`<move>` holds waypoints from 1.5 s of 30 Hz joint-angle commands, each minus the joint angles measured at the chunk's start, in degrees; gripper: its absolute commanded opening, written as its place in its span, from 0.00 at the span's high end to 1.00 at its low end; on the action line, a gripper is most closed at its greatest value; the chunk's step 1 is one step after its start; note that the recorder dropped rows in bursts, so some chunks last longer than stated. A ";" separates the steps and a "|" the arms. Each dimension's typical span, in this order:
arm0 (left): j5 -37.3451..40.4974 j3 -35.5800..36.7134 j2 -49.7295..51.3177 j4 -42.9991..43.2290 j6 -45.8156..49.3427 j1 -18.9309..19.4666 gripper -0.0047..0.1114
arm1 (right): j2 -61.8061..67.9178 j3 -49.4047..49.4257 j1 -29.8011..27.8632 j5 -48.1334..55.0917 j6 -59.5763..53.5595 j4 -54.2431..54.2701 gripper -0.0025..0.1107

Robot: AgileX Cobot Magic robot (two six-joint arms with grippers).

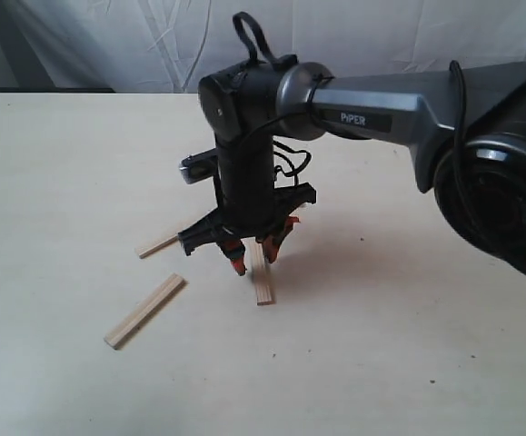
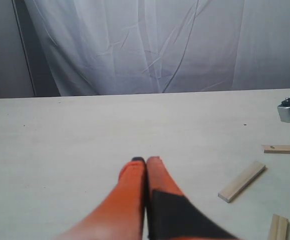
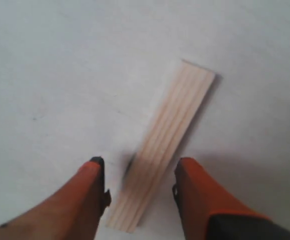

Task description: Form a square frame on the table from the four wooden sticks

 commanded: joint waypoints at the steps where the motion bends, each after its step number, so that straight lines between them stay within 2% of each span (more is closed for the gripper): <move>1: -0.45 0.08 -0.28 0.00 -0.14 0.01 0.96 | -0.74 1.85 0.84 0.11 3.35 -3.70 0.58; 9: -0.45 0.08 -0.28 0.00 -0.14 0.01 0.96 | 0.77 4.52 0.74 -2.00 5.52 -3.57 0.58; 10: -0.45 0.08 -0.28 0.00 -0.14 0.01 0.96 | 0.88 4.52 0.74 -2.13 5.52 -3.57 0.61; 12: -0.45 0.08 -0.28 0.00 -0.14 0.01 0.96 | 0.88 4.52 0.74 -2.62 5.31 -3.57 0.72; 15: -0.45 0.08 -0.28 0.00 -0.14 0.01 0.96 | -0.28 4.40 0.74 -2.83 5.31 -4.26 0.99; 20: -0.45 0.08 -0.28 0.00 -0.14 0.01 0.96 | -4.04 3.14 -0.54 -3.22 6.36 -7.92 0.97; 28: -0.45 0.08 -0.28 0.00 -0.14 0.01 0.96 | -5.80 2.89 -8.64 -7.61 11.42 -1.29 0.97; 37: -0.45 0.08 -0.28 0.00 -0.14 0.01 0.96 | -2.21 2.89 -9.38 -12.88 14.10 -1.28 0.97; 45: -0.45 0.08 -0.28 0.00 -0.14 0.01 0.96 | 0.44 2.89 -9.47 -13.51 15.20 -2.61 0.97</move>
